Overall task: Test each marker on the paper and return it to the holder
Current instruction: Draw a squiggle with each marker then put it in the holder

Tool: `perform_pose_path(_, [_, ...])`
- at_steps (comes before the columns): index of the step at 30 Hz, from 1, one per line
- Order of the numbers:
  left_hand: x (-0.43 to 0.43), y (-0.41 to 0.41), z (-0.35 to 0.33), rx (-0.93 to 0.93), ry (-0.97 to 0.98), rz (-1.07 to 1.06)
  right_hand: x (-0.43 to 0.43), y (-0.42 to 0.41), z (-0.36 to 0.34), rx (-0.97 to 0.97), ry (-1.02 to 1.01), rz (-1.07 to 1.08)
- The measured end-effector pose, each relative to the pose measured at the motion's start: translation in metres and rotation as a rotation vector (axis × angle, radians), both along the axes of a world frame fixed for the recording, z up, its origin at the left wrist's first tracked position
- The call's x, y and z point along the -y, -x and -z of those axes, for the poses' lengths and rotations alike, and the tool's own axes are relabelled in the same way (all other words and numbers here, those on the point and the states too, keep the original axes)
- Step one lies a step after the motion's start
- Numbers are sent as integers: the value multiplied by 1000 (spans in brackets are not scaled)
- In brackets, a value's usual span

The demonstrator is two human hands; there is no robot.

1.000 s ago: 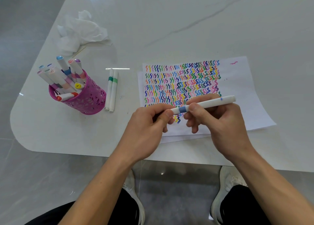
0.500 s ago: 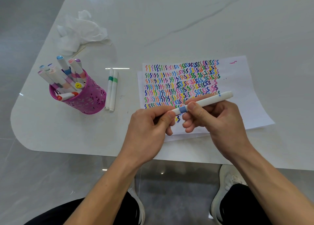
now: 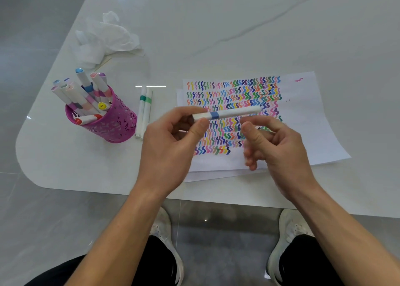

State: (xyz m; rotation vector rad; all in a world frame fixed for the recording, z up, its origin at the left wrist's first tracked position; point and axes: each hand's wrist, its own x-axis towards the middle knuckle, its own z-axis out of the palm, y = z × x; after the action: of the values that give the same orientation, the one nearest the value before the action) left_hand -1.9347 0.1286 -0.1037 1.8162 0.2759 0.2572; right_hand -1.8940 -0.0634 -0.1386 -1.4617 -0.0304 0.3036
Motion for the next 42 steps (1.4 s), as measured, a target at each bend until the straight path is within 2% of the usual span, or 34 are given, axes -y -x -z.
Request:
perform_pose_path(5, [-16, -1, -5, 155, -134, -158, 4, -4, 10, 44, 142, 102])
perform_pose_path(13, [-29, 7, -25, 494, -321, -378, 1, -3, 20, 90, 219, 81])
perform_pose_path(18, [-44, 8, -30, 606, -474, -502, 1, -1, 22, 127, 248, 112])
perform_pose_path(25, [-54, 10, -24, 514, -596, -548, 1, -2, 22, 104, 234, 179])
perform_pose_path(42, [-72, 7, -10, 43, -867, -566, 0, -1, 24, 140, 245, 142])
